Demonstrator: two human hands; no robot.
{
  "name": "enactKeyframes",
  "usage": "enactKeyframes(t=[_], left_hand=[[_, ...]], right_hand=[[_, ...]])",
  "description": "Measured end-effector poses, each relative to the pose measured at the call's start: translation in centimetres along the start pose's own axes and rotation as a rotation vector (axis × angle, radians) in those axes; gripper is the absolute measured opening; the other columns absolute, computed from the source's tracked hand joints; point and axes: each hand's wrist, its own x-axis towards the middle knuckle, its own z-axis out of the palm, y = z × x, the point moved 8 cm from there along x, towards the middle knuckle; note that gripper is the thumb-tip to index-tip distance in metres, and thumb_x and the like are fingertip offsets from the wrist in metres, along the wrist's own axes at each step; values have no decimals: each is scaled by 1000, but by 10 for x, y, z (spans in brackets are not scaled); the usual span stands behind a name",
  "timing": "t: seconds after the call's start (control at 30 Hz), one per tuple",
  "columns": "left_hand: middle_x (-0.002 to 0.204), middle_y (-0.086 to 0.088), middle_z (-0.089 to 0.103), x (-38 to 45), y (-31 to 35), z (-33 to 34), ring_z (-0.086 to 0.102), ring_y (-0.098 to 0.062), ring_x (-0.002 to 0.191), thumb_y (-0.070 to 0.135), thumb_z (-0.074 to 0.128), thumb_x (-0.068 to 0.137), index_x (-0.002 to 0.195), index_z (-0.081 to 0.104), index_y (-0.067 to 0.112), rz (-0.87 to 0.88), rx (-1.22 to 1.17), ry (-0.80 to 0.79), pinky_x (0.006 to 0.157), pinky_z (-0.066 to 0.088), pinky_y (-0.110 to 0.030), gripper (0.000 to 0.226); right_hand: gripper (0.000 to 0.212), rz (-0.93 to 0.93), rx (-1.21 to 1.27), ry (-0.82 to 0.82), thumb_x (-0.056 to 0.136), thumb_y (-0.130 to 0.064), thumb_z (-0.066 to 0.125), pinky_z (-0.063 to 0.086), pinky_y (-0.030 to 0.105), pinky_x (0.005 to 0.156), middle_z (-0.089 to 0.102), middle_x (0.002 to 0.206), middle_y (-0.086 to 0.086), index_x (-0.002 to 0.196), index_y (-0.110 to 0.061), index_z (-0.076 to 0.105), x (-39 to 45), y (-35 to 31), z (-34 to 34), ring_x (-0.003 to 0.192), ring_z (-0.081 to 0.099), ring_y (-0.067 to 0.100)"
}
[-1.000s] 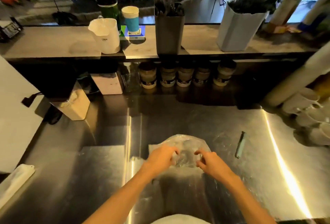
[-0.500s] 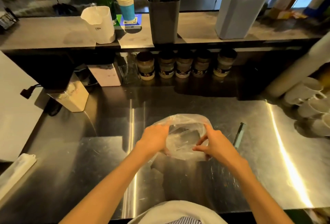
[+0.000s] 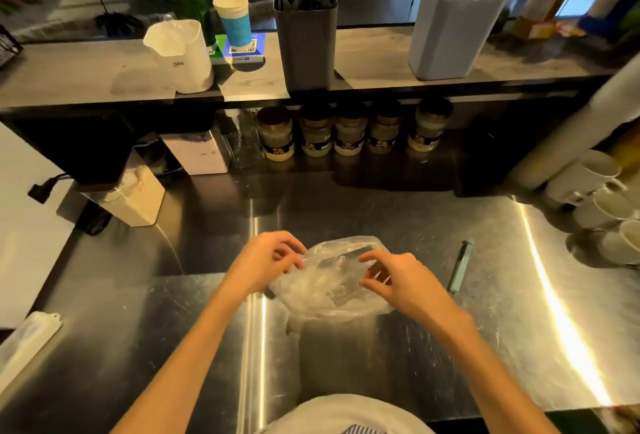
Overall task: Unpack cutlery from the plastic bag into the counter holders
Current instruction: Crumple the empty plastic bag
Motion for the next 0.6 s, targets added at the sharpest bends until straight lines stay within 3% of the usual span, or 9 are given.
enactKeyframes(t=[0.07, 0.1, 0.2, 0.27, 0.33, 0.43, 0.5, 0.53, 0.6], left_hand=[[74, 5, 73, 1, -26, -19, 62, -5, 61, -4, 58, 90, 95, 67, 20, -1, 22, 219, 70, 54, -28, 26], [74, 7, 70, 3, -48, -19, 63, -9, 66, -7, 57, 87, 94, 64, 24, -54, 97, 250, 72, 52, -30, 32], [97, 3, 62, 6, -110, 18, 66, -29, 97, -1, 75, 77, 116, 60, 22, -291, 282, -13, 82, 47, -29, 48], [120, 1, 50, 3, -122, 54, 60, -28, 111, 11, 90, 66, 137, 49, 17, -253, 252, -193, 92, 45, -27, 82], [130, 3, 42, 0, -119, 84, 56, -26, 116, 15, 90, 65, 145, 43, 16, -143, 241, -240, 99, 42, -26, 92], [124, 1, 52, 2, -110, 120, 59, -25, 105, 22, 75, 80, 136, 52, 14, -3, 274, -158, 93, 44, -22, 62], [102, -1, 58, 3, -105, 131, 57, -17, 84, 16, 60, 96, 121, 61, 14, -82, 222, -102, 75, 49, -18, 26], [95, -4, 60, 4, -108, 136, 57, -14, 79, 9, 56, 98, 115, 64, 9, -139, 130, -93, 68, 49, -15, 19], [95, -7, 66, 7, -108, 145, 59, -12, 85, -1, 61, 93, 110, 65, 2, -158, -4, -130, 70, 48, -13, 18]], right_hand=[[20, -7, 122, 185, 95, -30, 67, 58, 31, 81, 69, 98, -17, 115, -30, 65, 0, 12, -8, 87, 65, 3], [16, 9, 173, 281, 97, -24, 65, 57, 29, 81, 67, 100, -16, 112, -29, 64, 0, 20, -13, 89, 64, 3], [25, 126, 221, 414, 99, -12, 59, 52, 32, 90, 61, 115, -6, 120, -24, 59, 6, 60, -12, 105, 62, 13], [45, 188, 168, 283, 96, -17, 66, 47, 34, 100, 56, 132, 2, 138, -23, 51, 20, 91, 5, 123, 57, 22], [74, 164, 106, 58, 89, -38, 74, 42, 37, 111, 45, 149, 5, 152, -26, 37, 33, 105, 30, 138, 46, 22], [92, 118, 83, -202, 82, -58, 74, 37, 40, 116, 30, 162, 1, 157, -38, 25, 41, 105, 71, 150, 28, 21], [97, 106, 42, -293, 80, -54, 77, 31, 39, 120, 20, 166, -1, 158, -40, 21, 43, 103, 97, 155, 14, 19], [100, 109, 6, -322, 79, -51, 80, 28, 38, 122, 18, 167, -1, 158, -38, 21, 44, 104, 106, 155, 13, 20], [99, 113, -14, -336, 76, -41, 84, 25, 32, 122, 25, 164, 1, 157, -33, 27, 45, 105, 116, 153, 20, 22]])
